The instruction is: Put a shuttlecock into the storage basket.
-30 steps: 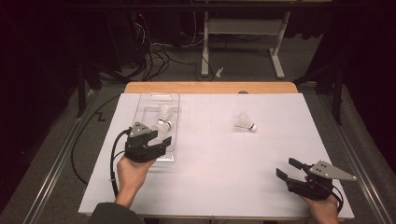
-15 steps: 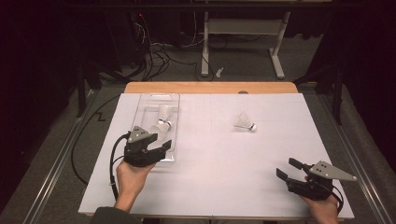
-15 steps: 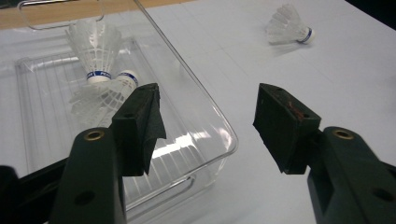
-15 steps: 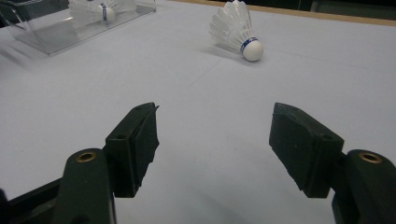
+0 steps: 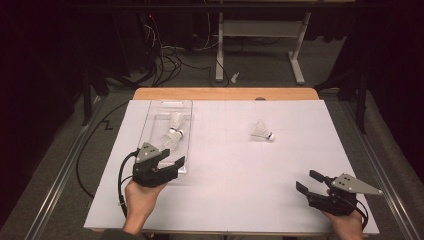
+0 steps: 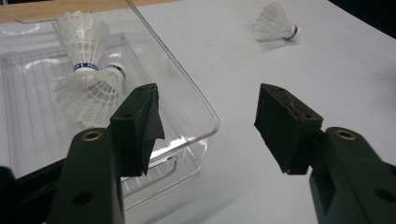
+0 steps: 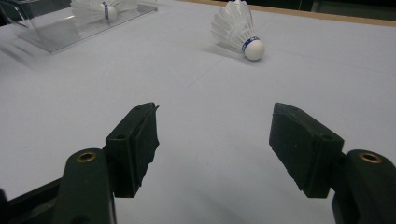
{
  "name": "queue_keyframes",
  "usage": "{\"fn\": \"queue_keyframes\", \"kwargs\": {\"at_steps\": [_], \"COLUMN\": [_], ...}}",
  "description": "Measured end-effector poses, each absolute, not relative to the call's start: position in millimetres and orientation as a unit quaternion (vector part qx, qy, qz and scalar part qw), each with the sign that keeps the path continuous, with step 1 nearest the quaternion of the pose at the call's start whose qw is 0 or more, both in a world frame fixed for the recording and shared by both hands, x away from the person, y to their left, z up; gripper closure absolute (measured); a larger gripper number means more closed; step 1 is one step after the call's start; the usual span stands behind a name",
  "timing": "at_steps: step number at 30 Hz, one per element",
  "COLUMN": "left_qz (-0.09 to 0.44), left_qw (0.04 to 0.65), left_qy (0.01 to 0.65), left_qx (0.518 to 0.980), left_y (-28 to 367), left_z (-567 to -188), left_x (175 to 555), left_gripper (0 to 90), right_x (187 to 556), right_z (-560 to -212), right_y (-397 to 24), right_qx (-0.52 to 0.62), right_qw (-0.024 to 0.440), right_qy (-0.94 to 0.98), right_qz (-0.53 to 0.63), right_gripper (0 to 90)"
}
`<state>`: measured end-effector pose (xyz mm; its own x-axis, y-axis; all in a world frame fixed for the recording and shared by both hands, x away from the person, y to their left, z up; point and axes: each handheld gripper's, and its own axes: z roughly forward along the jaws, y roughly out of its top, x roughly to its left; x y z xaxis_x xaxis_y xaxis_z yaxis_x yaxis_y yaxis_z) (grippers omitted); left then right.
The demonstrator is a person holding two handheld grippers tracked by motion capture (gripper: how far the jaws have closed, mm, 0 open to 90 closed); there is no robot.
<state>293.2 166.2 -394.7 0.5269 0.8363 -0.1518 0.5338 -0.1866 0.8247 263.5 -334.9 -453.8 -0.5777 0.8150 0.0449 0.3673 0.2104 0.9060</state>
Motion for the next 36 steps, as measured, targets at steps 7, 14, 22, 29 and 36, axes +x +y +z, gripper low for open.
{"fn": "queue_keyframes", "kwargs": {"at_steps": [7, 14, 22, 29, 36], "left_qz": [0.167, 0.16, 0.153, 0.147, 0.142], "left_qw": [0.448, 0.449, 0.451, 0.45, 0.45], "left_qy": [0.456, 0.442, 0.424, 0.422, 0.416], "left_qx": [0.751, 0.76, 0.77, 0.773, 0.777], "left_y": [167, 158, 145, 138, 129], "left_z": [-397, -398, -396, -399, -400], "left_x": [289, 289, 286, 288, 294], "left_gripper": [40.3, 40.2, 40.2, 40.2, 40.2], "right_x": [264, 261, 263, 263, 265], "right_z": [-454, -454, -454, -454, -454], "right_y": [-335, -338, -335, -334, -333], "right_qx": [0.399, 0.404, 0.4, 0.396, 0.395], "right_qw": [0.23, 0.231, 0.232, 0.23, 0.229], "right_qy": [0.744, 0.74, 0.743, 0.744, 0.746], "right_qz": [0.485, 0.485, 0.484, 0.486, 0.485], "right_gripper": [32.8, 32.8, 32.9, 32.9, 32.9]}}
